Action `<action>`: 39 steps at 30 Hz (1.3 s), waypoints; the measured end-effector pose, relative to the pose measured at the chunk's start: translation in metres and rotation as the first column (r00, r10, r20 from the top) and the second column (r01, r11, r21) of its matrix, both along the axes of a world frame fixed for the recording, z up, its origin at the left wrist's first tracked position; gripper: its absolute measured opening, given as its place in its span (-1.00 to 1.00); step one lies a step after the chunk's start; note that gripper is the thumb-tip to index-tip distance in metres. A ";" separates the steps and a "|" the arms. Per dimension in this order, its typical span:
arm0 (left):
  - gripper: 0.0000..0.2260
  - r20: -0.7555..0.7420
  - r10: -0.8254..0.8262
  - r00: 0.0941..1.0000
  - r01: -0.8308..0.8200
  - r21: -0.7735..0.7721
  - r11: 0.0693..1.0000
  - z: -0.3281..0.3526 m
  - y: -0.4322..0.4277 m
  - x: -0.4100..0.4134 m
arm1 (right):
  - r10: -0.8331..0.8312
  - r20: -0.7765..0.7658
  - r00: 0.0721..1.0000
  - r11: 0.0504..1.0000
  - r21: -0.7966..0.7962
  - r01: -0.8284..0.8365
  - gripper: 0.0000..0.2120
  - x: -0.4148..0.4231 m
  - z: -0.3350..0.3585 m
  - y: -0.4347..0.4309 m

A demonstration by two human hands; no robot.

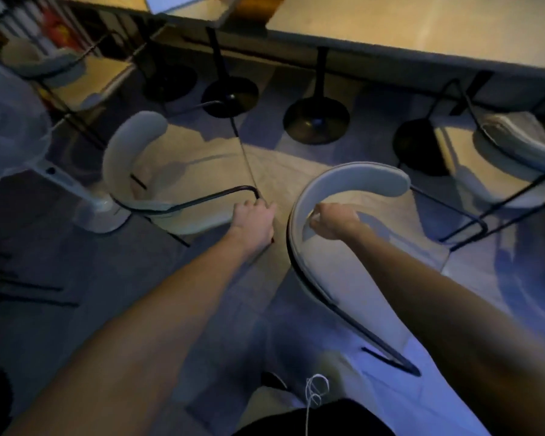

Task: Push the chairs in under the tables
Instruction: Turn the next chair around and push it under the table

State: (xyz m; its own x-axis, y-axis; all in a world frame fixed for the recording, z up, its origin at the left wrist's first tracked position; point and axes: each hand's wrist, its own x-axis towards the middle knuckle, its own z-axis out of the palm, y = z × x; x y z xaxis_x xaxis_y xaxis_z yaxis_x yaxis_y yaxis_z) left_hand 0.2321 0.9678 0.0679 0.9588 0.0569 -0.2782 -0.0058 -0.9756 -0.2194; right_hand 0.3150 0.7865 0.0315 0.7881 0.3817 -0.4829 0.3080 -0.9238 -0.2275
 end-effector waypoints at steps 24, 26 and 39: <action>-0.66 -0.285 -0.770 0.571 0.805 0.013 0.593 -0.076 -0.030 0.223 | -0.677 -0.186 0.712 0.724 0.005 0.689 -0.51 0.083 -0.074 0.004; -0.67 -0.321 -0.790 0.523 0.846 0.085 0.526 -0.081 -0.039 0.231 | -0.714 -0.203 0.670 0.685 -0.008 0.729 -0.51 0.079 -0.082 0.006; -0.63 -0.433 -0.901 0.025 0.981 0.182 -0.060 -0.139 -0.034 0.264 | -0.916 -0.306 0.260 0.286 -0.044 0.957 -0.35 0.025 -0.108 0.080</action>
